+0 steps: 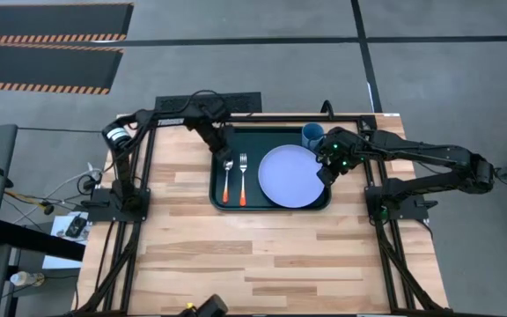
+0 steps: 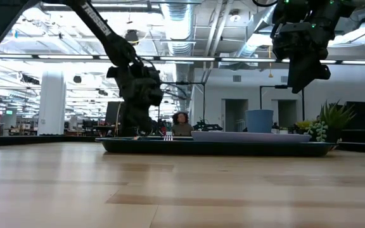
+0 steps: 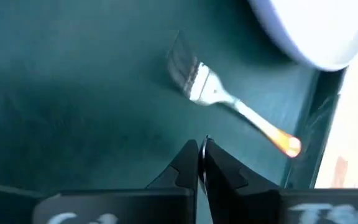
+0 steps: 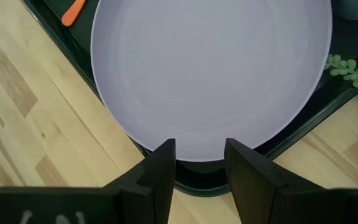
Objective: Pick and place plate/cup/fork/spoon on tray
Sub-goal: Put the orange spoon on the black tray to the left of the orange fork
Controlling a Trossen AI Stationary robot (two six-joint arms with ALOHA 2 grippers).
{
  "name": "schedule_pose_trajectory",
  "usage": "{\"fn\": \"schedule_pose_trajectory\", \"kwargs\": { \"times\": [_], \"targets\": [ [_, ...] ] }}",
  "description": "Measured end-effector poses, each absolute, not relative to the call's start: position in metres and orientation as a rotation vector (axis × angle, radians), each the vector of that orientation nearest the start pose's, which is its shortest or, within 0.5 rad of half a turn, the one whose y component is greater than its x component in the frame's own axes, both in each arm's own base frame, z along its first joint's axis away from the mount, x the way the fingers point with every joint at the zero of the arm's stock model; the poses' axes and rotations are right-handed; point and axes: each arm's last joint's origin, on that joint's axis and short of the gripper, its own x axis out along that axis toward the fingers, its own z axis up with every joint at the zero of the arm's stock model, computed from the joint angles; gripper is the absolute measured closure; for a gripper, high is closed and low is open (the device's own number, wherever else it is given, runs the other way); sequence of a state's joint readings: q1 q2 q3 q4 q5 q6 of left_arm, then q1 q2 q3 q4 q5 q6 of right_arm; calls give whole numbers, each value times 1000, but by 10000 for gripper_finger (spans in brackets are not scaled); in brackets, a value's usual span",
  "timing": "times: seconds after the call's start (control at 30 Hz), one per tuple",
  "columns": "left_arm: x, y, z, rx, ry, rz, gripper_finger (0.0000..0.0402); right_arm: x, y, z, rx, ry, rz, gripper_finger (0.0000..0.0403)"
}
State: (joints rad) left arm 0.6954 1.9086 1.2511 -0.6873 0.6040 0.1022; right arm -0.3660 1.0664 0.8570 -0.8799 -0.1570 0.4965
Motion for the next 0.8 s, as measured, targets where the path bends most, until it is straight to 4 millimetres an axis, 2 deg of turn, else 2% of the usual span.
{"fn": "schedule_pose_trajectory", "kwargs": {
  "times": [0.2,0.8],
  "targets": [
    [284,216,151,-727,1095,46,401,178,-64,257,729,996,-451,242],
    [291,213,151,-695,1088,74,383,178,-64,257,729,996,-452,242]
  ]
}}
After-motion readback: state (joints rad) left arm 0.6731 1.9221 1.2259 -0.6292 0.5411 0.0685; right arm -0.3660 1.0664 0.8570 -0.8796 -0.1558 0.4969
